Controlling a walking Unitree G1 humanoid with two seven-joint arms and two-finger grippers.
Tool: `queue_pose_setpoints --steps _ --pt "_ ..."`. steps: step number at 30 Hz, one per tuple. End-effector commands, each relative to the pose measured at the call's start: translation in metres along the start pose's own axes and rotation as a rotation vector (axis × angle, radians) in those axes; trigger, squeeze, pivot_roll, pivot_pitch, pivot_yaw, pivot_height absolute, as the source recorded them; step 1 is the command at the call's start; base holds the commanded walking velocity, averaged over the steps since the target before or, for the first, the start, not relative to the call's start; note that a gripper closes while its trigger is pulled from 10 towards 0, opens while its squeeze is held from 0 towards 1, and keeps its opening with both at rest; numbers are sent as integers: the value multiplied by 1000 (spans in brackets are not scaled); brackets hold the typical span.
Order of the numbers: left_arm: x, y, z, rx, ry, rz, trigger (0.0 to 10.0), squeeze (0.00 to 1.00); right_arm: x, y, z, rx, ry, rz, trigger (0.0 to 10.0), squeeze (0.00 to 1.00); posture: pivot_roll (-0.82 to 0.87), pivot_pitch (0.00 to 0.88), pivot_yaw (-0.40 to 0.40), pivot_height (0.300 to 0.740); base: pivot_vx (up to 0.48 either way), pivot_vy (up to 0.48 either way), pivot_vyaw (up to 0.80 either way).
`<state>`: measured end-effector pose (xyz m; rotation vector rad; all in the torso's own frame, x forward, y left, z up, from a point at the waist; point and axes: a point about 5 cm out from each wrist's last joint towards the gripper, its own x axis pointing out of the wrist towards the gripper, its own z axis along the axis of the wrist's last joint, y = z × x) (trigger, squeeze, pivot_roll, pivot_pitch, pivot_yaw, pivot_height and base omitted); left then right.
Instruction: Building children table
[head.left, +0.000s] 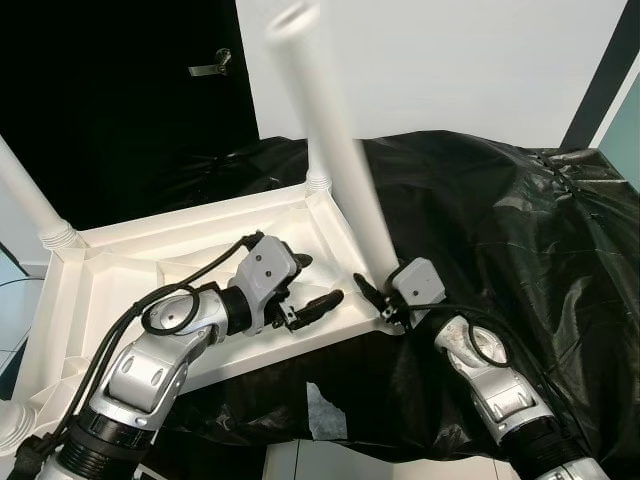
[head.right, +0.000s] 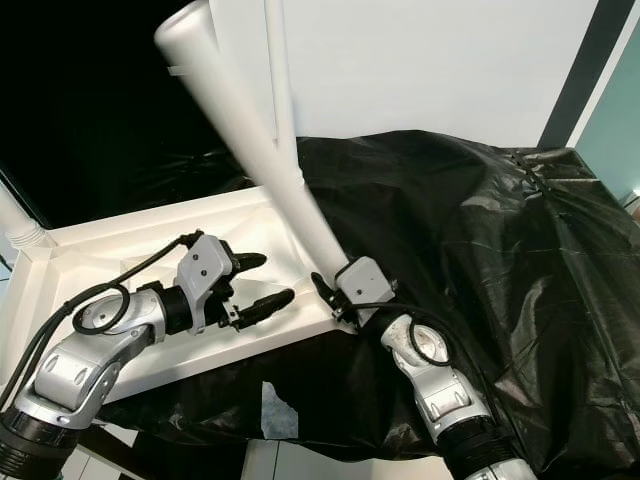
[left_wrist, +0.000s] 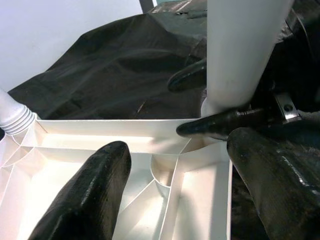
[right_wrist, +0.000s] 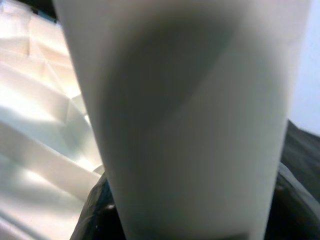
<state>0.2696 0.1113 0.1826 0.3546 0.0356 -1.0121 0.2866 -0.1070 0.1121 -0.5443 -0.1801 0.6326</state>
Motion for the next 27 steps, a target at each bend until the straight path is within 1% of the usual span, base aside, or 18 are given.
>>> queue_pose_setpoints --steps 1,4,5,6,7,8,9,12,13,14,15,17,20,21,22,23,24,27 --pt "-2 0 4 11 -2 -43 10000 0 -20 27 -45 67 236 96 10000 0 60 0 61 740 0 0 0" --pt "-3 1 4 12 -2 -41 10000 0 -20 26 -45 134 221 72 10000 0 62 0 59 740 0 0 0" --pt "-3 1 4 12 -2 -39 10000 0 -20 25 -45 202 211 46 10000 0 66 0 58 740 0 0 0" --pt "-3 1 4 12 -2 -39 10000 0 -20 25 -45 202 211 46 10000 0 66 0 58 740 0 0 0" --pt "-4 1 4 12 -2 -38 10000 0 -20 25 -44 250 204 27 10000 0 66 0 58 740 0 0 0" --pt "-4 0 4 11 -1 -37 10000 0 -19 22 -43 350 188 -21 10000 0 67 0 57 740 0 0 0" --pt "-4 0 4 11 -1 -37 10000 0 -19 22 -43 350 188 -21 10000 0 67 0 57 740 0 0 0" --pt "-5 0 4 10 0 -38 10000 0 -19 18 -41 525 161 -100 10000 0 63 0 59 740 0 0 0" --pt "-5 0 4 10 0 -38 10000 0 -19 18 -41 525 161 -100 10000 0 63 0 59 740 0 0 0" --pt "-5 0 4 10 0 -39 10000 0 -18 18 -41 558 159 -115 10000 0 62 0 61 740 0 0 0" --pt "-5 0 4 10 0 -39 10000 0 -18 18 -41 558 159 -115 10000 0 62 0 61 740 0 0 0" --pt "-4 0 4 10 0 -41 10000 0 -19 16 -42 603 159 -142 10000 0 60 0 63 740 0 0 0" --pt "-4 -1 4 10 0 -42 10000 0 -19 16 -43 621 161 -154 10000 0 60 0 63 740 0 0 0" --pt "-4 0 4 10 1 -44 10000 0 -20 14 -44 663 163 -179 10000 0 61 0 62 740 0 0 0" --pt "-4 -1 4 11 1 -45 10000 0 -22 12 -47 734 159 -212 10000 0 63 0 63 740 0 0 0" --pt "-4 -1 4 11 1 -45 10000 0 -22 12 -47 734 159 -212 10000 0 63 0 63 740 0 0 0" --pt "-4 0 4 11 2 -43 10000 0 -23 11 -48 795 156 -239 10000 0 63 0 62 740 0 0 0" --pt "-4 0 4 11 2 -42 10000 0 -24 12 -48 829 151 -248 10000 0 64 0 62 740 0 0 0"
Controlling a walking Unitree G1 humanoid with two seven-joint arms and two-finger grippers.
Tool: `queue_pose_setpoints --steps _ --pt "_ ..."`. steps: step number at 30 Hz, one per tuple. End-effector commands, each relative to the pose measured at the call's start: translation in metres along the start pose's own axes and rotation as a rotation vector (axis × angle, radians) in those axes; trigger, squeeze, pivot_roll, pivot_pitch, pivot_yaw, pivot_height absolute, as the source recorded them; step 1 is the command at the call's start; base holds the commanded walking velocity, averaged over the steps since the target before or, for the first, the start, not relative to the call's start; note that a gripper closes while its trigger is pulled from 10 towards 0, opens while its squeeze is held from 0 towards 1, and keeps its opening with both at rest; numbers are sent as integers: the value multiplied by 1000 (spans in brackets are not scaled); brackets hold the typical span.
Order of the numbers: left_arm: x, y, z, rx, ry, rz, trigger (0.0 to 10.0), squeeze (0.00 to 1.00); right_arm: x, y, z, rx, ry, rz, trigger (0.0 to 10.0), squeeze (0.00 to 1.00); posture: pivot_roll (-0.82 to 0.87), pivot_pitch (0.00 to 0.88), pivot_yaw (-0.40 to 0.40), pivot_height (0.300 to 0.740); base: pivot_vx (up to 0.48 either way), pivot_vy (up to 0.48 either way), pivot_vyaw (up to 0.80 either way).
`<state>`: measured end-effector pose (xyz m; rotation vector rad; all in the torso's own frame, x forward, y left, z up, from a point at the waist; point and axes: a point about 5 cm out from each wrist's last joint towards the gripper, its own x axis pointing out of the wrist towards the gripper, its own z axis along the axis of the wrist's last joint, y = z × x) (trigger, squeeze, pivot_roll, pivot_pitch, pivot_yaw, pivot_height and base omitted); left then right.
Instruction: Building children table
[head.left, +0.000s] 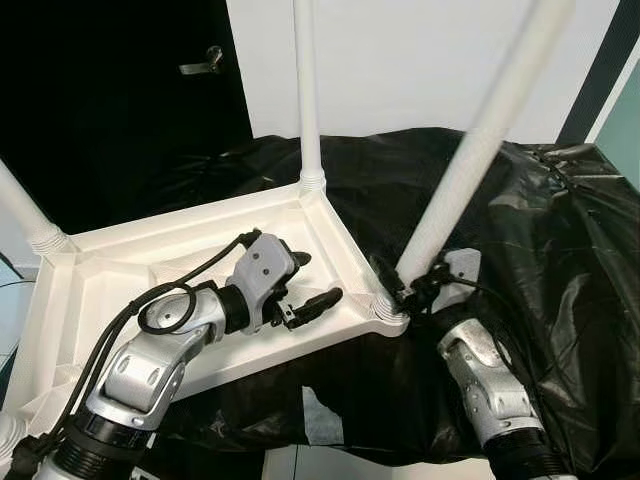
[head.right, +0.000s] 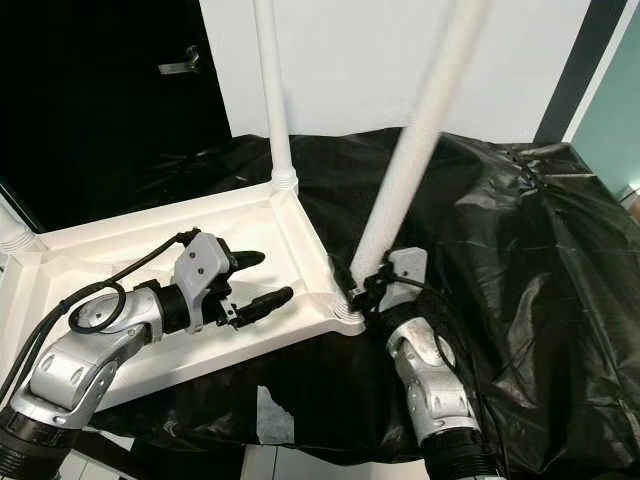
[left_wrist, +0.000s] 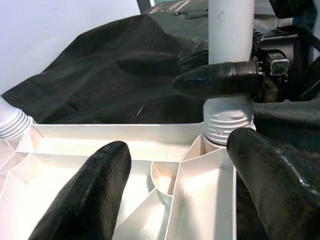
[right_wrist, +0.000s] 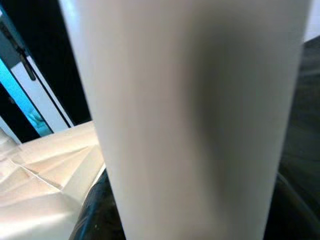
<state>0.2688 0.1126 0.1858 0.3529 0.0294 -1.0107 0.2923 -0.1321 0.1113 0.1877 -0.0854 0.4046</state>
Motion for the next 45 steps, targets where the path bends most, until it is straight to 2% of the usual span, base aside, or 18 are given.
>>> queue_pose_setpoints --steps 1,3,5,6,10,11,16,23,26,27,28,30,31,39,40,41,42,45 --pt "-2 -1 2 10 8 -45 10000 0 -20 -3 -44 88 225 -58 10000 0 65 0 61 740 0 0 0" --pt "-3 -2 2 10 8 -45 10000 0 -20 -3 -44 86 226 -58 10000 0 65 0 61 740 0 0 0" --pt "-3 -1 2 11 8 -44 10000 0 -20 0 -46 -16 243 -28 10000 0 66 0 62 740 0 0 0" --pt "-3 -1 2 11 8 -44 10000 0 -20 0 -46 -16 243 -28 10000 0 66 0 62 740 0 0 0" --pt "-3 -1 2 13 9 -43 10000 0 -21 10 -48 -219 266 70 10000 0 69 0 62 740 0 0 0" --pt "-3 -1 2 13 9 -43 10000 0 -21 10 -48 -219 266 70 10000 0 69 0 62 740 0 0 0" --pt "-4 0 2 15 10 -38 10000 0 -22 14 -50 -350 287 145 10000 0 69 0 62 740 0 0 0" --pt "-4 0 2 16 9 -36 10000 0 -17 17 -41 -349 254 159 10000 0 70 0 60 740 0 0 0" --pt "-3 2 5 -31 -13 -37 10000 0 -6 16 -15 -304 155 130 10000 0 63 0 56 740 0 0 0" --pt "-3 2 5 -31 -13 -37 10000 0 -6 16 -15 -304 155 130 10000 0 63 0 56 740 0 0 0" --pt "-2 5 8 -59 -34 -34 10000 792 -2 15 -5 -298 127 127 10000 0 60 0 51 740 0 0 0" --pt "-2 6 10 -77 -48 -31 10000 792 1 15 1 -300 112 127 10000 0 60 0 50 740 0 0 0" --pt "-2 7 13 -106 -70 -43 10000 1000 4 14 8 -300 98 137 10000 0 58 0 43 740 0 0 0" --pt "2 7 40 -134 -221 -127 10000 984 13 8 34 -354 91 270 10000 0 57 0 8 740 0 0 0" --pt "4 6 49 -141 -267 -157 10000 0 15 6 39 -373 101 310 10000 0 54 0 -2 740 0 0 0" --pt "4 6 49 -141 -267 -157 10000 0 15 6 39 -373 101 310 10000 0 54 0 -2 740 0 0 0" --pt "5 4 59 -145 -318 -200 10000 0 18 5 44 -388 110 344 10000 0 52 0 -10 740 0 0 0" --pt "5 4 59 -145 -318 -200 10000 0 18 5 44 -388 110 344 10000 0 52 0 -10 740 0 0 0"
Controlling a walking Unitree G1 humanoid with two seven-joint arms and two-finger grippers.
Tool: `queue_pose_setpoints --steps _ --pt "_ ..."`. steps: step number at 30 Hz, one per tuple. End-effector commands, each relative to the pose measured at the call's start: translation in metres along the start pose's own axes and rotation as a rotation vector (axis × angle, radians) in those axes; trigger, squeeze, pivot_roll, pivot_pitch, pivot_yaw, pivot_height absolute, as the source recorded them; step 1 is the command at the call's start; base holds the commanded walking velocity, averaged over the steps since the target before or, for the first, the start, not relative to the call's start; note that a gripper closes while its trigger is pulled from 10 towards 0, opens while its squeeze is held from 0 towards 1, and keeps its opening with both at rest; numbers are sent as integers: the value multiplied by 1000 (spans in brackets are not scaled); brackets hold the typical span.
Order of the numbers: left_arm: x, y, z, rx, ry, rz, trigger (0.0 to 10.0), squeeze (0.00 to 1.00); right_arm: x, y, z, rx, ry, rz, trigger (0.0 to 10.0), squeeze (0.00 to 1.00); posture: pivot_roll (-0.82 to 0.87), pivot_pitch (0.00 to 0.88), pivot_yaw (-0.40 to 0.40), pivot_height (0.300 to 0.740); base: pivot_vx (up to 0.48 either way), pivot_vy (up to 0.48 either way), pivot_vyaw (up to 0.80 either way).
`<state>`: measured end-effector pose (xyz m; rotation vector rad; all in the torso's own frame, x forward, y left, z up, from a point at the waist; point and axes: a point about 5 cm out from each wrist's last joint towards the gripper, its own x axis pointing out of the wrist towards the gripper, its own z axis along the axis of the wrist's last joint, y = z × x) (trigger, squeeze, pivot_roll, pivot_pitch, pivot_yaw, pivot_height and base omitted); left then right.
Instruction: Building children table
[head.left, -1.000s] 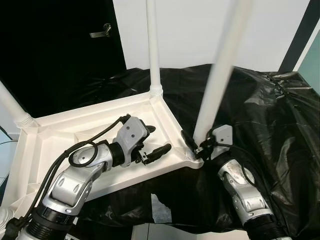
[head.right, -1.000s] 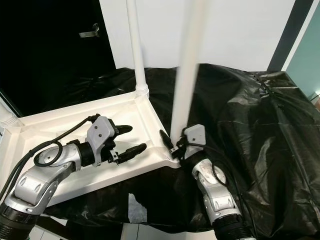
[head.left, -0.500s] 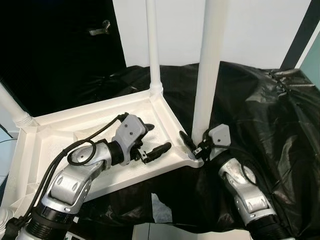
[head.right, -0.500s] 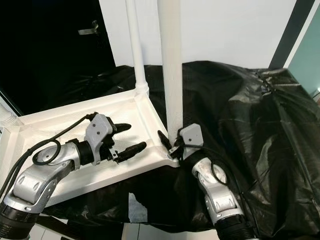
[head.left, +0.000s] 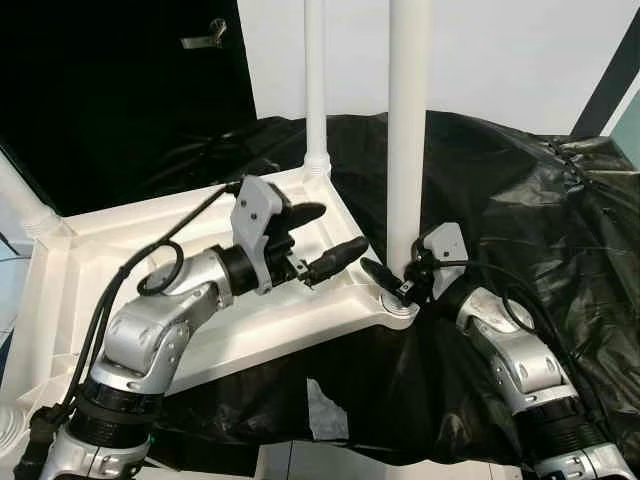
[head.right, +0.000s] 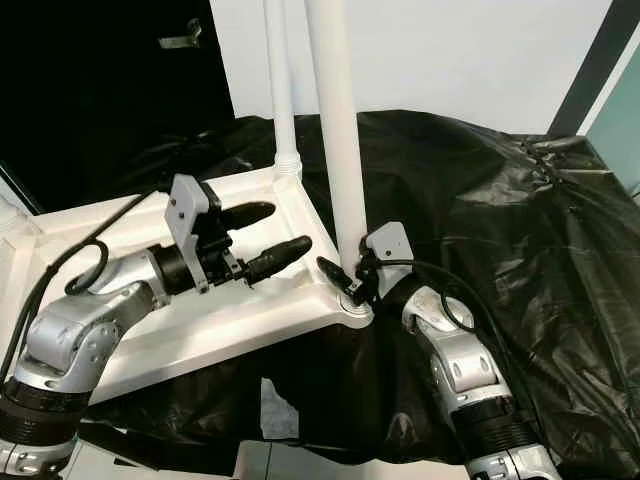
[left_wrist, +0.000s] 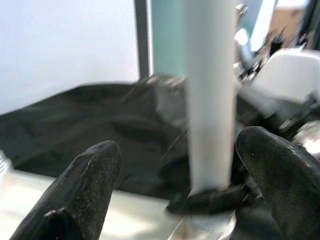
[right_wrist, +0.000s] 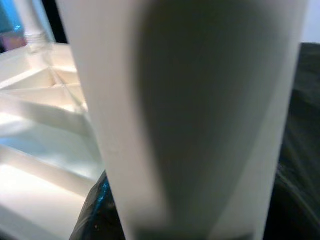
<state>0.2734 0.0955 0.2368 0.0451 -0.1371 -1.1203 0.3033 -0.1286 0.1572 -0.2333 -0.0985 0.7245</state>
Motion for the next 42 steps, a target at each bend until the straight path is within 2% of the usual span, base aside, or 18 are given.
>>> queue_pose_setpoints --steps 1,4,8,9,12,14,17,18,23,24,25,26,27,28,29,40,41,42 --pt "3 -9 11 14 -43 -152 10000 0 2 -5 2 -11 18 34 10000 0 54 0 -19 740 0 0 0" --pt "12 -10 19 27 -81 -179 10000 0 6 -7 6 -30 31 95 10000 0 53 0 -31 740 0 0 0" --pt "15 -10 23 32 -94 -188 10000 0 8 -7 8 -39 35 117 10000 0 54 0 -35 740 0 0 0" --pt "23 -10 32 47 -123 -203 10000 0 12 -4 13 -65 38 181 10000 0 54 0 -36 740 0 0 0" --pt "26 -9 34 52 -129 -206 10000 0 14 -3 15 -72 37 203 10000 0 54 0 -35 740 0 0 0" --pt "32 -6 38 61 -134 -205 10000 0 17 -3 19 -109 44 257 10000 0 50 0 -31 740 0 0 0" --pt "35 -4 39 61 -135 -201 10000 0 18 -3 21 -127 46 285 10000 0 49 0 -28 740 0 0 0" --pt "40 -1 43 53 -137 -201 10000 0 20 -3 25 -146 53 335 10000 0 47 0 -27 740 0 0 0" --pt "41 -1 48 16 -157 -238 10000 0 20 -5 26 -170 70 389 10000 0 46 0 -25 740 0 0 0" --pt "40 0 51 -9 -160 -254 4902 0 19 -7 27 -186 80 409 10000 0 47 0 -24 740 0 0 0" --pt "40 1 52 -15 -160 -258 2706 0 19 -8 27 -192 81 414 10000 0 47 0 -24 740 0 0 0" --pt "40 1 52 -15 -160 -258 2706 0 19 -8 27 -192 81 414 10000 0 47 0 -24 740 0 0 0" --pt "40 2 53 -20 -160 -262 1216 0 19 -9 27 -198 83 417 10000 0 47 0 -23 740 0 0 0" --pt "40 2 53 -20 -160 -262 1216 0 19 -9 27 -198 83 417 10000 0 47 0 -23 740 0 0 0" --pt "39 2 54 -15 -164 -265 0 0 20 -10 28 -200 85 417 10000 0 49 0 -24 740 0 0 0" --pt "40 10 62 6 -161 -227 0 0 22 -17 31 -205 79 395 10000 0 51 0 -20 740 0 0 0" --pt "41 11 63 11 -158 -219 2627 0 22 -18 32 -201 74 389 10000 0 51 0 -20 740 0 0 0" --pt "44 11 64 22 -150 -193 10000 0 22 -18 32 -195 69 373 10000 0 48 0 -16 740 0 0 0"
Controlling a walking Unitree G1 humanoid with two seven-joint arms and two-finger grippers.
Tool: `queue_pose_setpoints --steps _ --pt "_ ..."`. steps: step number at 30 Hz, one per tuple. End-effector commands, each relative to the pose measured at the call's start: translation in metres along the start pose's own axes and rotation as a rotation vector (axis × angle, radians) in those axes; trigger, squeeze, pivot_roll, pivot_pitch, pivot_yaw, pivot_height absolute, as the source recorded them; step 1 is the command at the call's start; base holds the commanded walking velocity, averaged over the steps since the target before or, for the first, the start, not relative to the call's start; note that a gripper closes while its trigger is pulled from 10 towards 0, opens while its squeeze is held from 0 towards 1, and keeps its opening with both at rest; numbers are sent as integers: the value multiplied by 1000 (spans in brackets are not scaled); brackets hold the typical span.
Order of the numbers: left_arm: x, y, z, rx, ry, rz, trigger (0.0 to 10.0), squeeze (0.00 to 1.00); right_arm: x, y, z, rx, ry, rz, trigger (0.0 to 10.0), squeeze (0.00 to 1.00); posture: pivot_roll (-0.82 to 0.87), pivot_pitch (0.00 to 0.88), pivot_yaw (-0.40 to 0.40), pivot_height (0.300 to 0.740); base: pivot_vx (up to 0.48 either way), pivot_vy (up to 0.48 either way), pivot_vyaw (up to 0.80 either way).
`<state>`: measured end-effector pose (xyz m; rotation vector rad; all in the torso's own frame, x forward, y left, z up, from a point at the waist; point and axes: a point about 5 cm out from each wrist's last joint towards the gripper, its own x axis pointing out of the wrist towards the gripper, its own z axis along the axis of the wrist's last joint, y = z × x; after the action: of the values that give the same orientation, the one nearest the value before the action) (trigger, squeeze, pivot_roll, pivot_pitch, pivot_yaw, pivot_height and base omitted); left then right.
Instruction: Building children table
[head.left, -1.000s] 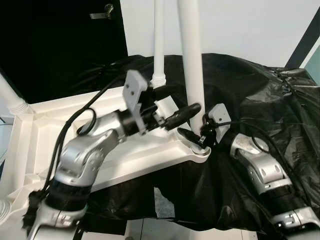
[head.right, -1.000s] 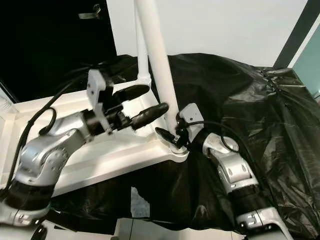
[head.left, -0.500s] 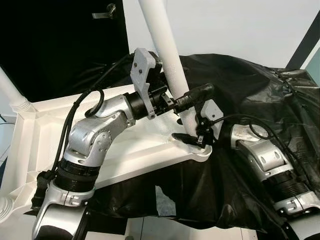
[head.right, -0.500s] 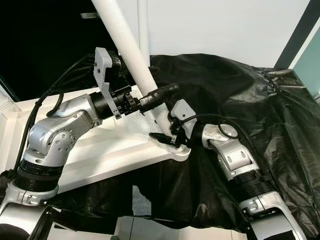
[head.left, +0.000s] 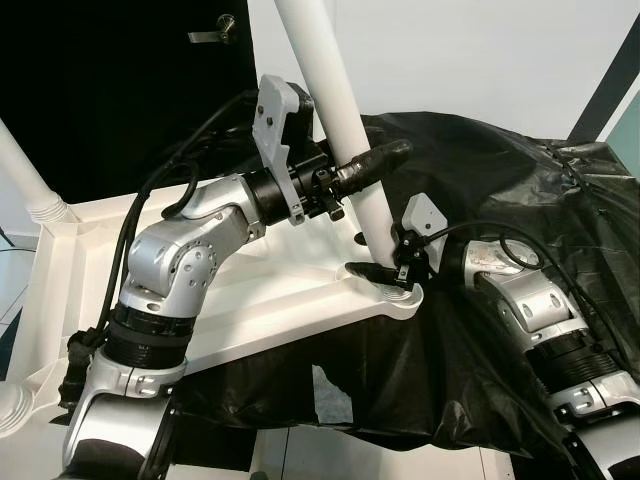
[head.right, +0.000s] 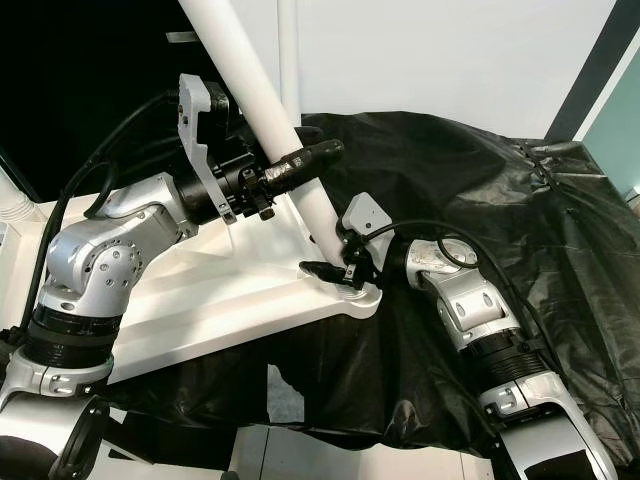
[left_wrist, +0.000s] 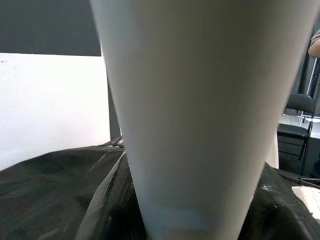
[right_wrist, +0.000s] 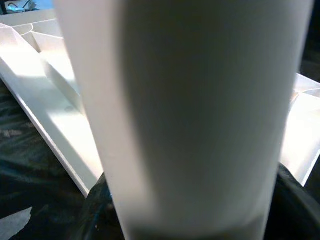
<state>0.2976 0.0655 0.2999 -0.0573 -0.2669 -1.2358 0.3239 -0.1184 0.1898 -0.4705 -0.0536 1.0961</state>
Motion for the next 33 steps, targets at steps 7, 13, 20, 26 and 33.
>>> queue_pose_setpoints --steps 7,13,20,26,33 --pt "13 -2 8 60 41 24 10000 0 0 -8 4 32 -47 -120 10000 1000 45 0 -5 740 0 0 0" --pt "22 5 11 23 18 117 10000 0 5 -12 5 69 -71 -257 10000 0 46 0 -3 740 0 0 0" --pt "37 15 16 14 7 265 10000 0 17 -5 6 88 -86 -381 10000 0 40 0 6 740 0 0 0" --pt "47 17 18 50 18 326 10000 0 29 1 7 62 -69 -461 10000 0 39 0 9 740 0 0 0" --pt "59 15 20 76 35 400 10000 0 35 -6 0 39 13 -684 10000 0 42 0 13 740 0 0 0"
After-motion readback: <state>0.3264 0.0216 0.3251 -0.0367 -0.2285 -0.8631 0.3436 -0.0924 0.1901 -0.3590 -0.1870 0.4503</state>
